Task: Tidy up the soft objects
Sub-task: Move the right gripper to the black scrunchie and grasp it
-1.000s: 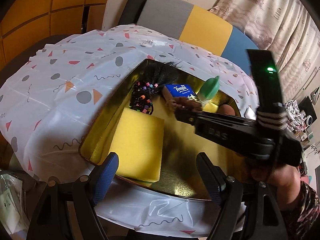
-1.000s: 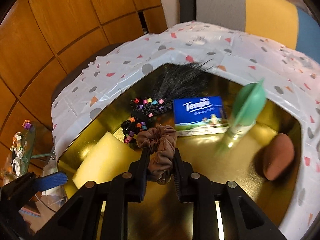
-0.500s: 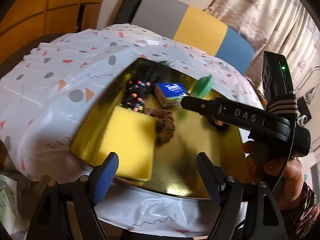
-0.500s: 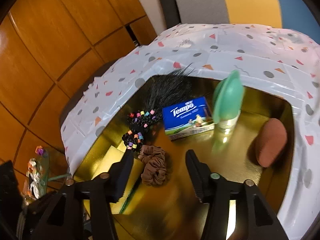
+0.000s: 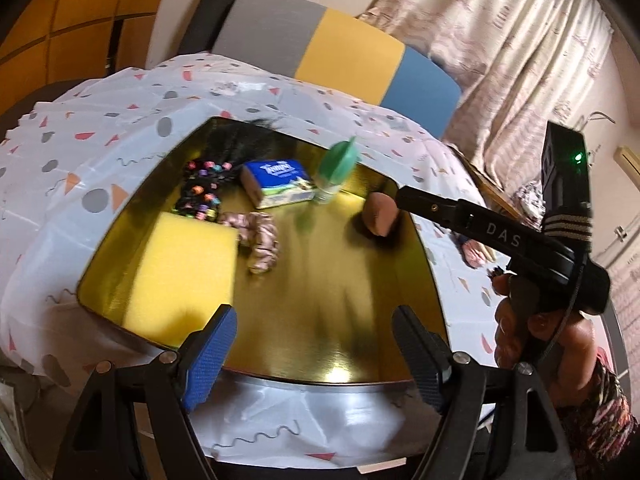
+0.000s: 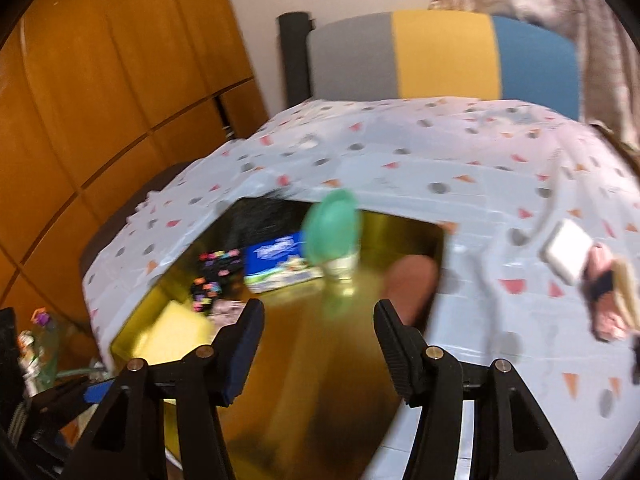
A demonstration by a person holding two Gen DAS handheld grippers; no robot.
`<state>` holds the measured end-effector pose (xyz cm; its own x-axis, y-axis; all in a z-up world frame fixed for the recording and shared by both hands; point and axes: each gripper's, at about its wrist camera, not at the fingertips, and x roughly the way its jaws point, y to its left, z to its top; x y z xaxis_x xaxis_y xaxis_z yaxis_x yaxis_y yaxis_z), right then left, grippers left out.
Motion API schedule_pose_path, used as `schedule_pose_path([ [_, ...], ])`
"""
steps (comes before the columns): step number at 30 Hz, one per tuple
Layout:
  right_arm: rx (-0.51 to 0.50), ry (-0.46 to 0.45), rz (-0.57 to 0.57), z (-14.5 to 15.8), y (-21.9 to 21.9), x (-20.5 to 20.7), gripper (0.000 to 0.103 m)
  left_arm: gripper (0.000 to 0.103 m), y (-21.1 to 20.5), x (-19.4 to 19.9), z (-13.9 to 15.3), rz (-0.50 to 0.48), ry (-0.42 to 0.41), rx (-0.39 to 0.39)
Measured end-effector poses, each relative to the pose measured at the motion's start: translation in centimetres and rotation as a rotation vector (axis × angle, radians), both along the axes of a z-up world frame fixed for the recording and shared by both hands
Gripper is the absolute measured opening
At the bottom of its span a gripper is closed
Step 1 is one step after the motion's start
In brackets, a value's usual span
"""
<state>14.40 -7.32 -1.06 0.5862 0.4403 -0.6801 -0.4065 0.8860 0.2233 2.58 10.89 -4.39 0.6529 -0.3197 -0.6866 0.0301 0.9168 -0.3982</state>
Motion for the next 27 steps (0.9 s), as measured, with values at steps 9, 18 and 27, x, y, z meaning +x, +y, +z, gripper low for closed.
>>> schedule_pose_path([
  [9,-0.045,0.056,-0.156,-3.0,-7.8,-0.5,0.059,0.081,-3.6,-0.7,0.5,-0.121,-0.037,0.023],
  [18,-0.151,0.105,-0.313,-7.2,-16.6,-2.8,0.061,0.081,-7.6,0.3,0.5,-0.205,-0.006,0.026],
  [27,-0.157,0.071,-0.624,-6.6,-29.0,-1.1,0.063,0.081,-11.9,2.2,2.2,-0.237,-0.012,-0.006],
])
